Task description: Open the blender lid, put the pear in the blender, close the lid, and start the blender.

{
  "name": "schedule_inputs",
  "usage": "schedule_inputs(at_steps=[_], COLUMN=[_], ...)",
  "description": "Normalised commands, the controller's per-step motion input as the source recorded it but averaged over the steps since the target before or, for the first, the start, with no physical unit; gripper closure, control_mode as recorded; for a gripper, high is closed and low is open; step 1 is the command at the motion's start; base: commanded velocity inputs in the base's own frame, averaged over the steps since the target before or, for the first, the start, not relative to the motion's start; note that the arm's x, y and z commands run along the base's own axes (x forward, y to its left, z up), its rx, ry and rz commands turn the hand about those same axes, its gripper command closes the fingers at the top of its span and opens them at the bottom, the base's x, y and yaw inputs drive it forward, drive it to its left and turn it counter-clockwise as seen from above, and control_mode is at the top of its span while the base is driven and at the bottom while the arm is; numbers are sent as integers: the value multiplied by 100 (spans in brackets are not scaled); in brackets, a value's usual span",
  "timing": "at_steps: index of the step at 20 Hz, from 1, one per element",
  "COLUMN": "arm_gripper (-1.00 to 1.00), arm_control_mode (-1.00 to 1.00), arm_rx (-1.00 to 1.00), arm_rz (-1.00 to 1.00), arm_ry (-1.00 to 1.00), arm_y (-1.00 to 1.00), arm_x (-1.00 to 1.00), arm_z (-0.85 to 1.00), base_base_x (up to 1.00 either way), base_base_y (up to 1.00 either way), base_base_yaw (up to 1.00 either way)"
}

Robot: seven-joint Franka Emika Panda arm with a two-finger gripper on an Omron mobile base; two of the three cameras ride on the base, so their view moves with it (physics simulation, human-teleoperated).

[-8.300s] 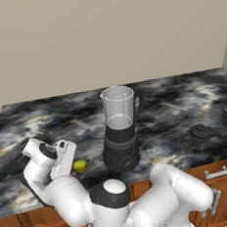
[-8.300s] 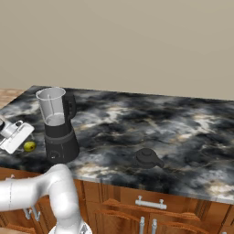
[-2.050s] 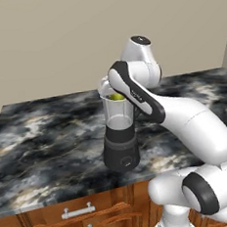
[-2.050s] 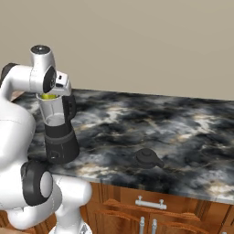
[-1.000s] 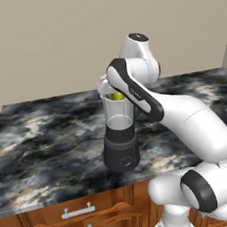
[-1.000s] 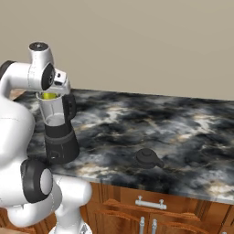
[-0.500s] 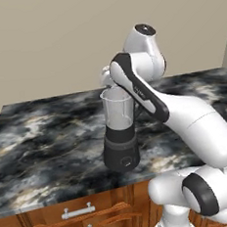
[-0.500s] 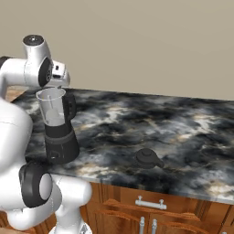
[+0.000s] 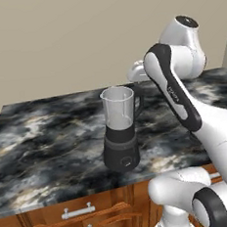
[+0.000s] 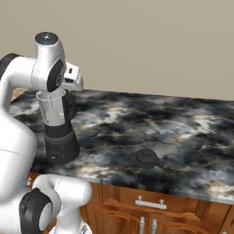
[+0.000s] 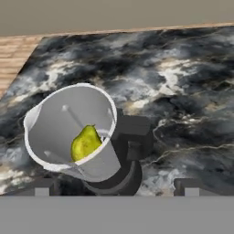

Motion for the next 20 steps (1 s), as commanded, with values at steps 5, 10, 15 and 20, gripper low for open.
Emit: schedule_inputs(at_steps=[5, 10, 15, 20], arm_gripper=[-100, -100, -100, -100], arm_control_mode=[-100, -100, -100, -100], arm_rx=[2, 0, 6, 5], arm_rz=[-9, -8, -7, -7], arm_ry=[-2, 0, 5, 10], arm_y=[-100, -100, -100, -100], arm_x=[-51, -19, -2, 0], arm_z=[-75, -93, -60, -47], base_base_x=[0, 0, 0, 0], base_base_y=[0, 0, 0, 0], base_base_yaw=[0, 0, 0, 0])
